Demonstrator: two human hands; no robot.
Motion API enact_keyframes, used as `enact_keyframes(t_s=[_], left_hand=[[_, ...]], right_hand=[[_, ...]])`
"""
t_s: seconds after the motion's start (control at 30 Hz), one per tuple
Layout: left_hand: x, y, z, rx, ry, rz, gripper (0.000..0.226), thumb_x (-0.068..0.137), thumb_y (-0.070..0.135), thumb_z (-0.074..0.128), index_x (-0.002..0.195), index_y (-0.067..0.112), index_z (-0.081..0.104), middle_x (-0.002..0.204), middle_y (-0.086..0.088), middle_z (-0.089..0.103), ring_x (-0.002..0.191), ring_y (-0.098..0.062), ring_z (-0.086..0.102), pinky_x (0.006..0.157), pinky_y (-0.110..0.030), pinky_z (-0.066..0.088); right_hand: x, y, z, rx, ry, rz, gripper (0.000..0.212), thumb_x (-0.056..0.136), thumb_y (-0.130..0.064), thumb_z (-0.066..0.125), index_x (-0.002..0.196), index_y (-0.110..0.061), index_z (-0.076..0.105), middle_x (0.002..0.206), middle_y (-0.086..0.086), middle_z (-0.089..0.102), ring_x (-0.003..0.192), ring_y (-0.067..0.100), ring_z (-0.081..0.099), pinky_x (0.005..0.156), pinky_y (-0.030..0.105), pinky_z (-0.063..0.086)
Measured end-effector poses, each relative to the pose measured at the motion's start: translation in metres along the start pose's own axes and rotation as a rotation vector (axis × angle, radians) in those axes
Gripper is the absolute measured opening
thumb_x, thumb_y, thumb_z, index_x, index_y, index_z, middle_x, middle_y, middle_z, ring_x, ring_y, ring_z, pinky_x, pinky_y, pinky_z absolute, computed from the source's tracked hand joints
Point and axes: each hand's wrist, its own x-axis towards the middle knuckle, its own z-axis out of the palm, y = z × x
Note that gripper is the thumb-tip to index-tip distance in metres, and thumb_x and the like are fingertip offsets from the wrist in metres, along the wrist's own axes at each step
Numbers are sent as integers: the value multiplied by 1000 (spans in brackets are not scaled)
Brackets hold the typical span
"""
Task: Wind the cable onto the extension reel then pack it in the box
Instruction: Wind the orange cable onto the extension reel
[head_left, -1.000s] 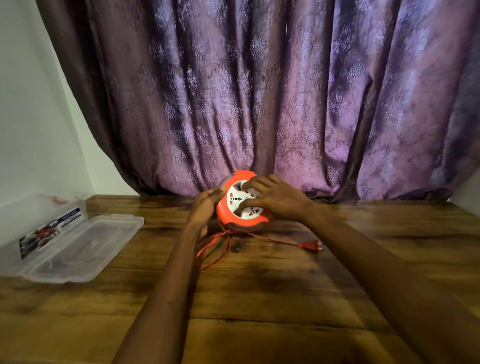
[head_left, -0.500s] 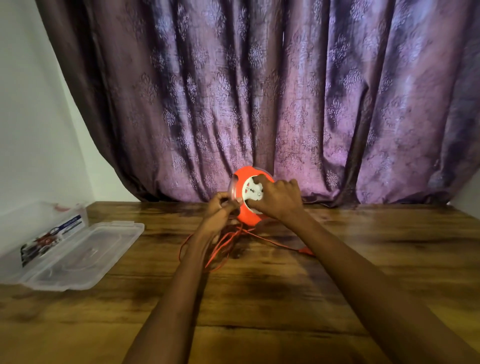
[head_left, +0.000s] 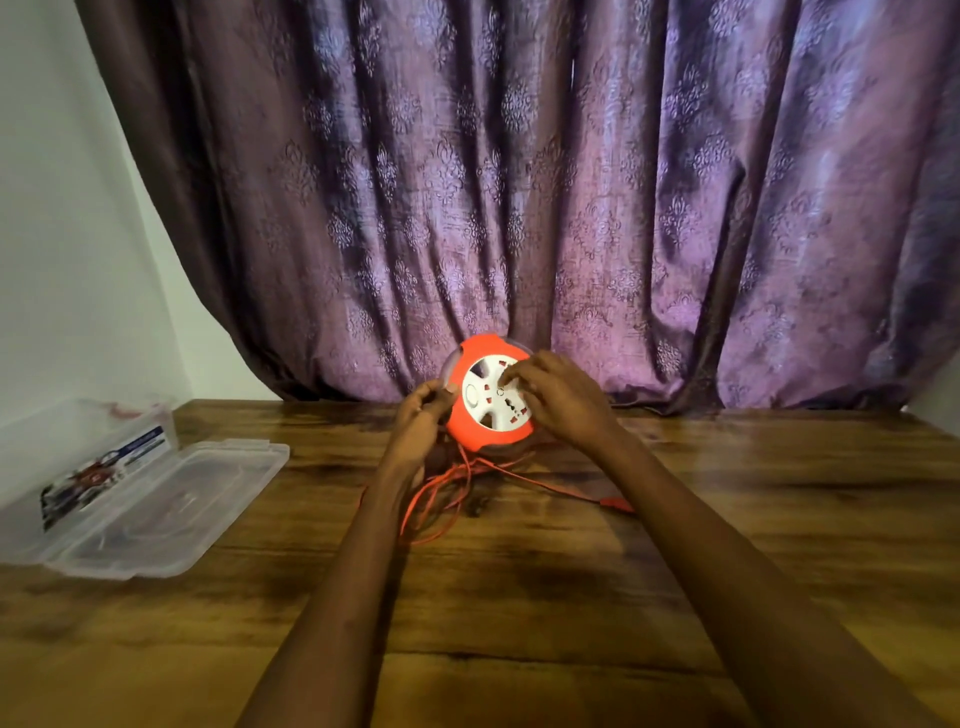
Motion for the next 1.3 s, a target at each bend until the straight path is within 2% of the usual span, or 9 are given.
enact_keyframes(t_s=[0.23, 0.43, 0.6, 0.77, 0.83, 0.93, 1.1, 1.2, 1.3], left_hand=[[0, 2, -6, 45, -53, 2, 10, 97, 19, 60, 97, 14, 68, 82, -7, 71, 64, -13, 60, 56, -24, 50], [-3, -2, -3, 112, -111, 17, 10, 97, 20, 60, 93, 14, 68, 79, -8, 63, 59, -13, 51, 52, -25, 44], [-3, -4, 7, 67, -113, 0, 15, 95, 8, 61, 85, 18, 57, 61, 1, 56, 42, -4, 46, 38, -17, 39], [-9, -5, 14, 37, -122, 52, 15, 92, 5, 65, 101, 12, 56, 88, -18, 61, 77, -25, 56, 74, -44, 49], [-9, -4, 13, 40, -114, 56, 14, 92, 5, 65, 100, 11, 56, 85, -17, 60, 75, -24, 54, 73, -44, 47], [-10, -4, 13, 9, -88, 36, 11, 92, 5, 64, 92, 13, 57, 78, -12, 58, 68, -20, 51, 68, -36, 44], [-10, 0, 5, -78, -75, -39, 13, 94, 9, 62, 86, 17, 56, 83, -15, 49, 69, -20, 47, 66, -34, 43], [-12, 1, 3, -103, -84, -57, 14, 94, 10, 62, 83, 17, 58, 69, -4, 60, 54, -13, 56, 51, -27, 52], [-12, 3, 0, -109, -122, -106, 9, 94, 13, 63, 86, 16, 61, 69, -6, 63, 51, -13, 59, 49, -28, 55]], right_hand=[[-4, -1, -22, -478, -233, -478, 42, 93, -29, 56, 130, -48, 57, 149, 3, 48, 136, 28, 45, 97, 42, 41], [-1, -1, -24, -627, -225, -610, 39, 97, -30, 48, 128, -53, 56, 144, 4, 53, 136, 30, 45, 106, 45, 36], [8, -4, -19, -631, -220, -183, 64, 81, -59, 63, 141, -45, 47, 115, 5, 70, 115, 30, 53, 96, 44, 32], [14, -26, 0, -57, -104, 621, 79, 65, -77, 62, 128, -29, 57, 114, 11, 71, 109, 32, 66, 93, 40, 47], [17, -27, 1, 229, -157, 822, 79, 62, -80, 61, 111, -18, 68, 97, 6, 77, 98, 28, 71, 91, 41, 55], [12, -22, 5, 400, -179, 808, 68, 68, -82, 58, 84, -18, 71, 63, 0, 74, 73, 21, 74, 81, 42, 60], [1, 2, 15, 298, 201, 659, 42, 79, -54, 75, 111, -31, 59, 110, 2, 68, 103, 25, 64, 84, 35, 50], [-1, 15, 13, 762, 67, 670, 59, 88, -27, 77, 136, -6, 51, 113, 4, 63, 92, 9, 64, 74, 21, 53], [-8, 22, 12, 1006, -76, 732, 44, 89, -30, 74, 124, -4, 64, 105, 12, 76, 69, 9, 70, 50, 23, 55]])
